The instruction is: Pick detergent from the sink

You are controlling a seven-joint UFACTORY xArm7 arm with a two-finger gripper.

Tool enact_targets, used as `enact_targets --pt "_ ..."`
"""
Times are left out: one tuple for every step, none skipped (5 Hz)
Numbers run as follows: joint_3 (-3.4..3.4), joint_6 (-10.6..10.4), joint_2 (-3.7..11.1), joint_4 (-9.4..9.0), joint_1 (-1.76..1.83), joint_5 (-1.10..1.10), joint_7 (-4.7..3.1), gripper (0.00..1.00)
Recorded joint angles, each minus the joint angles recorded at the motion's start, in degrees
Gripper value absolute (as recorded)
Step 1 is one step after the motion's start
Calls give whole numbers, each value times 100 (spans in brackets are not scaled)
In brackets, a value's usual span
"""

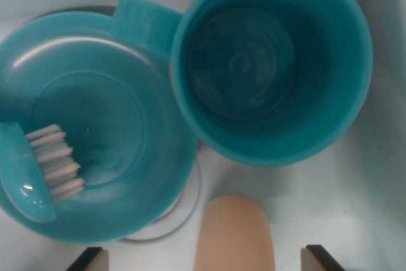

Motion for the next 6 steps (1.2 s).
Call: enact_targets --pt "0 0 0 0 0 0 0 0" --pt "0 0 0 0 0 0 0 0" --pt "0 0 0 0 0 0 0 100" --pt "0 0 0 0 0 0 0 100" --pt "0 0 0 0 0 0 0 100" --pt "0 8 -2 6 0 0 0 100"
